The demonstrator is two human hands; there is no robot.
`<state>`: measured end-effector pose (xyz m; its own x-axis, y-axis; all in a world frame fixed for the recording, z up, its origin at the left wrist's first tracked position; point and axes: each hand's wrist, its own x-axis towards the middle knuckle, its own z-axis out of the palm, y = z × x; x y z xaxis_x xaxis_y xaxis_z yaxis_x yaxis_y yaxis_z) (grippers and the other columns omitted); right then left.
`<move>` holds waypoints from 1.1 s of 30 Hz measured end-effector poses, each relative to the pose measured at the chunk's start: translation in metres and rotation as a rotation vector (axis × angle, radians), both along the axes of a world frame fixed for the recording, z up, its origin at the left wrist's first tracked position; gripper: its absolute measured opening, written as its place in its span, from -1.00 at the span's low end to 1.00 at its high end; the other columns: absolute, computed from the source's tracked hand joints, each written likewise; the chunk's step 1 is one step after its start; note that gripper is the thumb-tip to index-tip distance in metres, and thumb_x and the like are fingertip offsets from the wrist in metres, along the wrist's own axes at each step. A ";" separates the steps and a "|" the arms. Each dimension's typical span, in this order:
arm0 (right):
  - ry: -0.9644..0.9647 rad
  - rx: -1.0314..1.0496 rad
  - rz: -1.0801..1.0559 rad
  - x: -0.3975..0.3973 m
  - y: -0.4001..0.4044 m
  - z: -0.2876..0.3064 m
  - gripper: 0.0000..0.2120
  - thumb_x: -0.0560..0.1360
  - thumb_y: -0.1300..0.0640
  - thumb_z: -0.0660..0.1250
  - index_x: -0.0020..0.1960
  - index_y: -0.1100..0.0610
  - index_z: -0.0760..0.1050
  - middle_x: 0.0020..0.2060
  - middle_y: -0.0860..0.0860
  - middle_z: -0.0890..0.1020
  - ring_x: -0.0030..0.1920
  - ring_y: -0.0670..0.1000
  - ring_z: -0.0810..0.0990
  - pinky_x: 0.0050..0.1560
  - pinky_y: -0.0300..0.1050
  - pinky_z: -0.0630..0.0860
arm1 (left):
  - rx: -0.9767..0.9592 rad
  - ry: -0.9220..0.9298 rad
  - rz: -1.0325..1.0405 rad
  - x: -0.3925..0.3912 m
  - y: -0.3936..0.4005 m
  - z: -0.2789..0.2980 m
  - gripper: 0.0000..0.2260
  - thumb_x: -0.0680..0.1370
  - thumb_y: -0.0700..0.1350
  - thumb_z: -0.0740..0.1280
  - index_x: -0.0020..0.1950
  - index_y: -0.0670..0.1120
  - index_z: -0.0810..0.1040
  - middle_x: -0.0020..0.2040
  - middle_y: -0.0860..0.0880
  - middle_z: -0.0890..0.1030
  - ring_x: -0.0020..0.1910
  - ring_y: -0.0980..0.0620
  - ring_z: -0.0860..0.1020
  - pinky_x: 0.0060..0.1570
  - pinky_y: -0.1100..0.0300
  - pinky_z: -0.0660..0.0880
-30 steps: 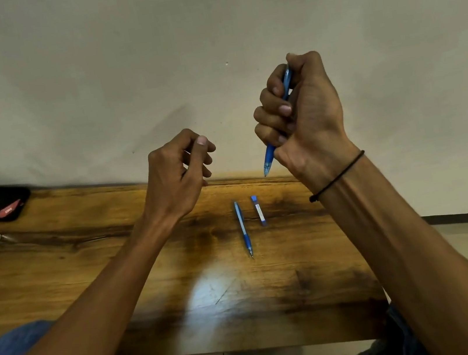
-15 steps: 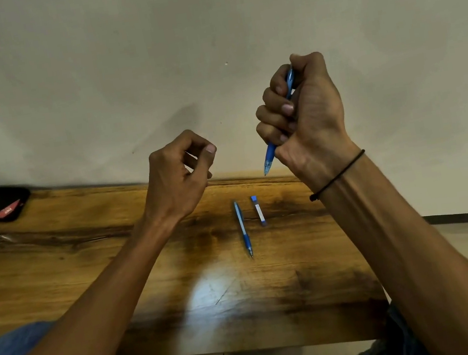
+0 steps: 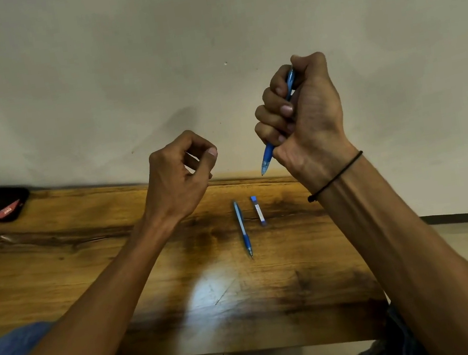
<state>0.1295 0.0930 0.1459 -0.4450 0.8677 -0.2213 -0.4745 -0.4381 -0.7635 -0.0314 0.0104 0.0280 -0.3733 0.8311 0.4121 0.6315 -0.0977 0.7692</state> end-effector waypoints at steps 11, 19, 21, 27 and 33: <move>0.005 0.018 0.007 0.000 0.000 0.000 -0.54 0.69 -0.04 0.07 -0.35 0.11 0.27 -0.55 -0.05 0.20 -0.57 -0.09 0.08 -0.57 -0.28 0.07 | 0.001 0.011 -0.009 0.000 0.000 0.000 -0.97 0.64 -0.13 0.42 0.07 -0.02 0.63 -0.10 0.28 0.61 -0.18 0.17 0.68 -0.24 0.28 0.66; 0.004 0.026 -0.001 0.000 0.002 0.001 -0.55 0.68 -0.02 0.07 -0.36 0.11 0.25 -0.54 -0.04 0.18 -0.56 -0.08 0.07 -0.55 -0.28 0.04 | 0.005 -0.006 -0.020 0.000 -0.001 0.000 -0.96 0.63 -0.14 0.42 0.05 0.00 0.63 -0.10 0.27 0.63 -0.18 0.15 0.68 -0.23 0.15 0.69; 0.001 0.031 0.000 0.000 0.002 0.001 -0.55 0.68 -0.02 0.07 -0.36 0.10 0.25 -0.54 -0.04 0.18 -0.56 -0.08 0.06 -0.56 -0.28 0.05 | 0.002 -0.010 -0.020 0.000 -0.001 0.000 -0.95 0.63 -0.14 0.42 0.04 0.01 0.62 -0.12 0.28 0.63 -0.18 0.15 0.68 -0.23 0.11 0.69; -0.004 0.037 0.008 -0.001 0.001 0.001 -0.55 0.67 -0.03 0.08 -0.36 0.10 0.26 -0.54 -0.04 0.18 -0.56 -0.07 0.05 -0.55 -0.27 0.04 | -0.022 -0.024 -0.018 -0.001 -0.002 -0.001 -0.97 0.63 -0.09 0.42 0.04 0.05 0.62 -0.12 0.40 0.63 -0.18 0.16 0.68 -0.23 0.00 0.70; 0.015 0.035 0.010 -0.001 0.000 0.001 -0.55 0.68 -0.04 0.07 -0.35 0.11 0.26 -0.55 -0.04 0.18 -0.56 -0.08 0.06 -0.55 -0.27 0.04 | -0.029 -0.034 -0.021 -0.001 -0.002 -0.001 -0.95 0.63 -0.09 0.41 0.03 0.07 0.61 -0.12 0.40 0.63 -0.18 0.15 0.68 -0.23 -0.01 0.69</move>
<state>0.1289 0.0934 0.1466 -0.4565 0.8704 -0.1844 -0.4818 -0.4160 -0.7712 -0.0326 0.0084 0.0275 -0.3687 0.8503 0.3756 0.6033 -0.0885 0.7926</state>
